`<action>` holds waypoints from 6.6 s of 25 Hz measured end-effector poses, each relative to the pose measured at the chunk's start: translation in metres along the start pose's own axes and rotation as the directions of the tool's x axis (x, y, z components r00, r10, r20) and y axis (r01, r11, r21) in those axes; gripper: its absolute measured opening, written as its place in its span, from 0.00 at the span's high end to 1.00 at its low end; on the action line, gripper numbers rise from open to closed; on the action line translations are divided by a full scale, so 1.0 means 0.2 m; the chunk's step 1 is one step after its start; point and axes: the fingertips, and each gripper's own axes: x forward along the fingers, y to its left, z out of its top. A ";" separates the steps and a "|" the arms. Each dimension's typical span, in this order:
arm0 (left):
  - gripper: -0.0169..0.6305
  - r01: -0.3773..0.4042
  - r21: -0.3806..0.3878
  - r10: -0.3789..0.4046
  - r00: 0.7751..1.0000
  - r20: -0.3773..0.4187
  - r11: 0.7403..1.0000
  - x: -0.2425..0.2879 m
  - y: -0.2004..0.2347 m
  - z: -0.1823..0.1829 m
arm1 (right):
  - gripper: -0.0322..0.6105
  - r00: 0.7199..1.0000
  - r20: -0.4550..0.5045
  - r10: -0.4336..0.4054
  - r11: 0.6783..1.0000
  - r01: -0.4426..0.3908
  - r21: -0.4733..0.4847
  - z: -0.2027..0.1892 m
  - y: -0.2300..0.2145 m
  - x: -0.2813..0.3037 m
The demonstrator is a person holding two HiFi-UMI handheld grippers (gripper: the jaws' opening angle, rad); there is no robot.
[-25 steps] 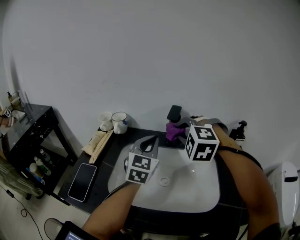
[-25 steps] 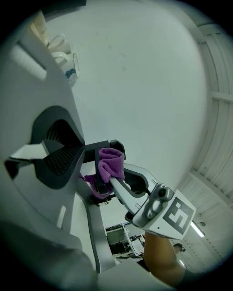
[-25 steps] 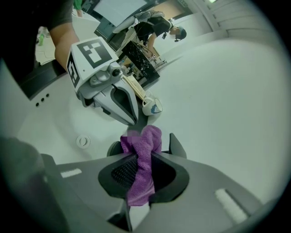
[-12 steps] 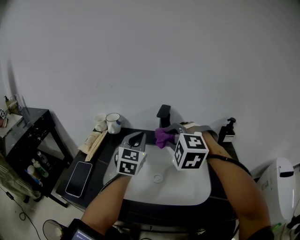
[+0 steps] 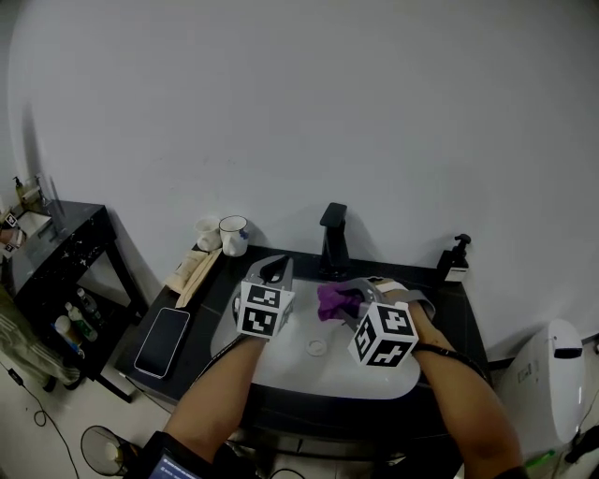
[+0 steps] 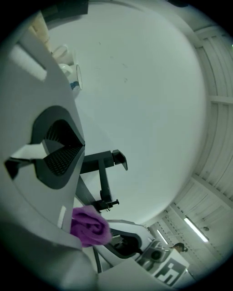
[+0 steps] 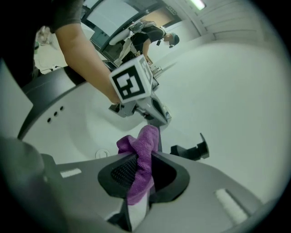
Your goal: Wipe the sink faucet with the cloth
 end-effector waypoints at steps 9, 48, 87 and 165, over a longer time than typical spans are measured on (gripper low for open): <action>0.95 0.012 0.058 -0.013 0.999 0.029 0.998 0.03 -0.04 0.04 | 0.84 0.972 -0.051 -0.228 0.969 0.231 0.082 -0.21 -0.17 0.24; 0.95 0.001 0.169 -0.010 0.999 0.051 0.986 0.09 -0.10 0.07 | 0.84 0.999 -0.030 0.013 0.969 -0.005 0.246 -0.22 -0.29 0.55; 0.95 0.005 0.087 -0.011 0.998 0.065 0.996 0.03 -0.10 0.10 | 0.85 0.997 0.038 0.060 0.997 -0.062 0.037 -0.19 0.06 0.19; 0.95 0.043 0.043 -0.046 0.997 0.060 0.998 0.09 -0.13 0.07 | 0.85 0.997 -0.069 -0.041 0.991 0.050 0.124 -0.38 -0.29 0.49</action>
